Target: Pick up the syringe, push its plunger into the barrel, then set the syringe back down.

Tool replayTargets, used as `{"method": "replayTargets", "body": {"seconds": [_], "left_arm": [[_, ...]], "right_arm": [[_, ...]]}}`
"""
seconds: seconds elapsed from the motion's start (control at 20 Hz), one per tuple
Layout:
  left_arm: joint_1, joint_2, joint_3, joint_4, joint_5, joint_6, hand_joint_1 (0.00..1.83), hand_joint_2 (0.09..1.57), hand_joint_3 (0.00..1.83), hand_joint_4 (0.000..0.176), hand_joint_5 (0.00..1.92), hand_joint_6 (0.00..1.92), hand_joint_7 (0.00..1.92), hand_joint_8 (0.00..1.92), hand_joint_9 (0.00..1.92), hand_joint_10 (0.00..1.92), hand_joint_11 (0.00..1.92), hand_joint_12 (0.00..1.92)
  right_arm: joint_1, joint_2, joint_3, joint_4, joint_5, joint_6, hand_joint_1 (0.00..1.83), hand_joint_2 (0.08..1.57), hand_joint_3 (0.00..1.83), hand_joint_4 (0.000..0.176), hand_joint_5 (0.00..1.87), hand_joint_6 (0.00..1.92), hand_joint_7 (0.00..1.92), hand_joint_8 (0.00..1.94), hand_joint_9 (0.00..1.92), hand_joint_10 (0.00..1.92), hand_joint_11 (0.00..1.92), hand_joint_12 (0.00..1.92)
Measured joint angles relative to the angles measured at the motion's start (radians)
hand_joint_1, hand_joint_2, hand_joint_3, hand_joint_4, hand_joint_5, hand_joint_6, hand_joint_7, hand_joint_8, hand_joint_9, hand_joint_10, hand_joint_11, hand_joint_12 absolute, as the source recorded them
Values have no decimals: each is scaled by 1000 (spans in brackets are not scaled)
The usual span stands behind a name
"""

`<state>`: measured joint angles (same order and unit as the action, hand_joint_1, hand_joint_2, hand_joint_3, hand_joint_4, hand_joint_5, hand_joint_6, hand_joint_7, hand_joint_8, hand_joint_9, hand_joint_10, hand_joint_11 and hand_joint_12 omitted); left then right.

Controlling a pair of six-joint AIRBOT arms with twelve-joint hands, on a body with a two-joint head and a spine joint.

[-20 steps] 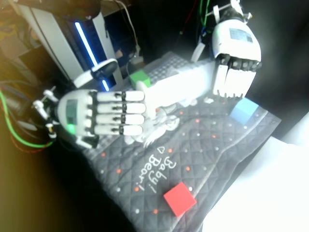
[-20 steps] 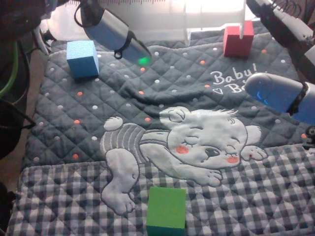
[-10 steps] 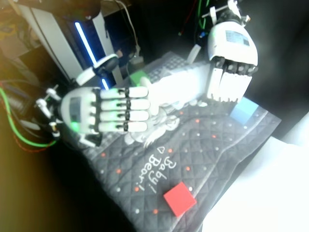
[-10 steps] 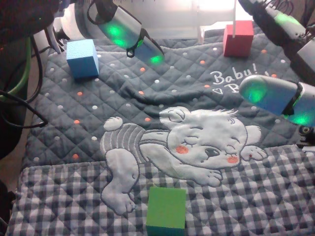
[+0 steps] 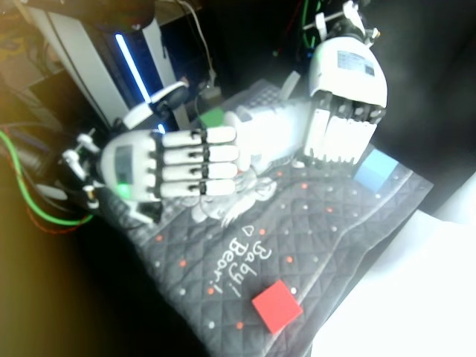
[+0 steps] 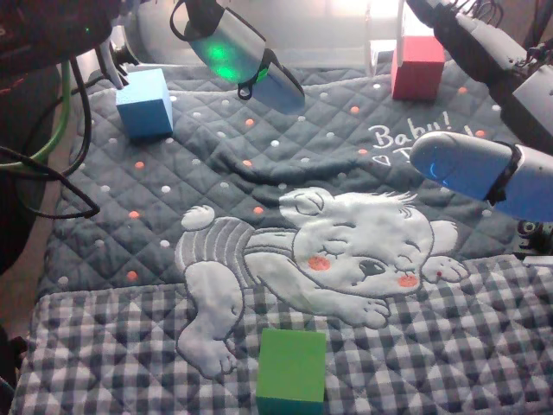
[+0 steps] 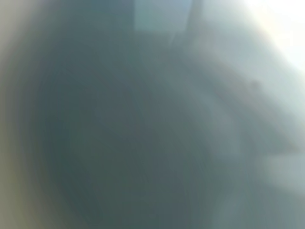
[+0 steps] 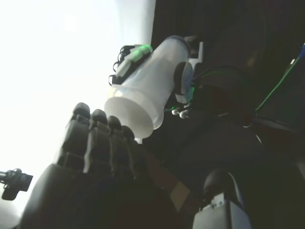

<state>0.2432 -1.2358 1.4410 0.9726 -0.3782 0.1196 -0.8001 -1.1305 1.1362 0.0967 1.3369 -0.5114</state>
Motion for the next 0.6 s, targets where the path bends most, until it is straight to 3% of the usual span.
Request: {"method": "replayTargets", "body": {"seconds": [0.15,0.25,0.45,0.5,0.6], "left_arm": [[0,0,2,5,1,-2,1413,1161,0,0,1298,1921,1540,1921,1585,1921,1515,1921],[0,-1,13,52,-2,-56,1422,1158,0,0,1313,1921,1539,1921,1560,1921,1409,1921],[12,-1,15,65,-4,-68,1502,1133,0,0,1274,1921,1481,1921,1479,1921,1236,1921],[13,-1,15,74,-1,-68,1507,1133,0,0,1275,1921,1472,1921,1475,1921,1246,1921],[13,-4,21,79,3,-68,1497,1145,0,0,1258,1921,1454,1921,1489,1921,1377,1921]], "right_arm": [[0,1,0,-1,-3,9,0,950,5,0,46,5,0,0,0,0,23,12],[0,17,0,-26,-21,20,0,974,14,0,27,0,0,0,0,0,0,0],[0,60,-3,-68,-60,21,0,983,15,0,2,0,0,0,0,0,0,0],[0,71,-6,-81,-72,22,100,987,13,0,0,0,0,0,0,0,0,0],[0,90,-10,-105,-87,22,99,946,0,0,0,0,0,0,0,0,0,0]]}}
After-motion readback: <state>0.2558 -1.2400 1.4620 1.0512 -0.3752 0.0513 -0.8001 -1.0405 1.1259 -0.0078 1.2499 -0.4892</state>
